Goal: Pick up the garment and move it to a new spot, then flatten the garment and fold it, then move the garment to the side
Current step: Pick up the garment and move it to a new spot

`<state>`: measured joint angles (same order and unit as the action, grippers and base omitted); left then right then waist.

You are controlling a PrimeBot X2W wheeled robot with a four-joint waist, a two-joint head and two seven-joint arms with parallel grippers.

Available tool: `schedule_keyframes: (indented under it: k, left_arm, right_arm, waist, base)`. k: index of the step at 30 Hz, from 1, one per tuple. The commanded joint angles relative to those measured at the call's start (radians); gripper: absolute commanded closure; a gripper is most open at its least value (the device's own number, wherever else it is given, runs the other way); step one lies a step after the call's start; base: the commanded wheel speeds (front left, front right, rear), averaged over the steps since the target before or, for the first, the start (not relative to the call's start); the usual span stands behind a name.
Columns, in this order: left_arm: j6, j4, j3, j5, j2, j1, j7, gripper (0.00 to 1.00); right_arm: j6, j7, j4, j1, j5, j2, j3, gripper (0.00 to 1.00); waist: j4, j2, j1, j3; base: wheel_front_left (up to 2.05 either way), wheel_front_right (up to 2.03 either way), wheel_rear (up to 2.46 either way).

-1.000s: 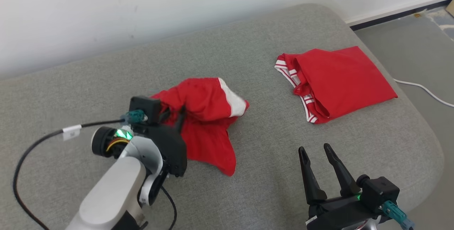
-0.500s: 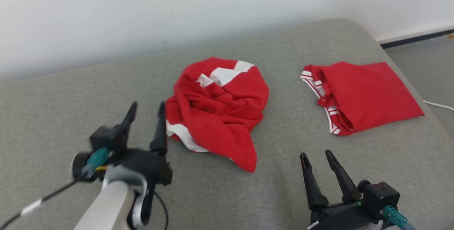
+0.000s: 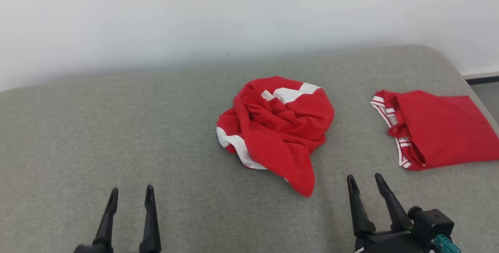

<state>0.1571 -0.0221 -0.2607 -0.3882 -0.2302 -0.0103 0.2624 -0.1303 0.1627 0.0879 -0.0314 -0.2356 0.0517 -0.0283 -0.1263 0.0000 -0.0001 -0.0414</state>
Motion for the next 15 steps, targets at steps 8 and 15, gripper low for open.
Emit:
schedule_keyframes:
  k: [8,15]
  left_arm:
    - [-0.030,-0.061,0.122,0.076,0.091,-0.164,0.003,0.00]
    - [-0.105,-0.038,0.221,0.094,0.131,-0.225,0.003,0.00]
  right_arm:
    - [0.000,0.016,0.009,-0.048,0.028,-0.003,0.015,0.00]
    - [0.000,0.016,0.007,-0.073,0.021,-0.003,0.014,0.00]
  waist:
    - [0.097,0.0000,0.0001,0.046]
    - [0.122,0.0000,0.0001,0.067]
  base:
    - [0.00,0.00,0.00]
    - [0.00,0.00,0.00]
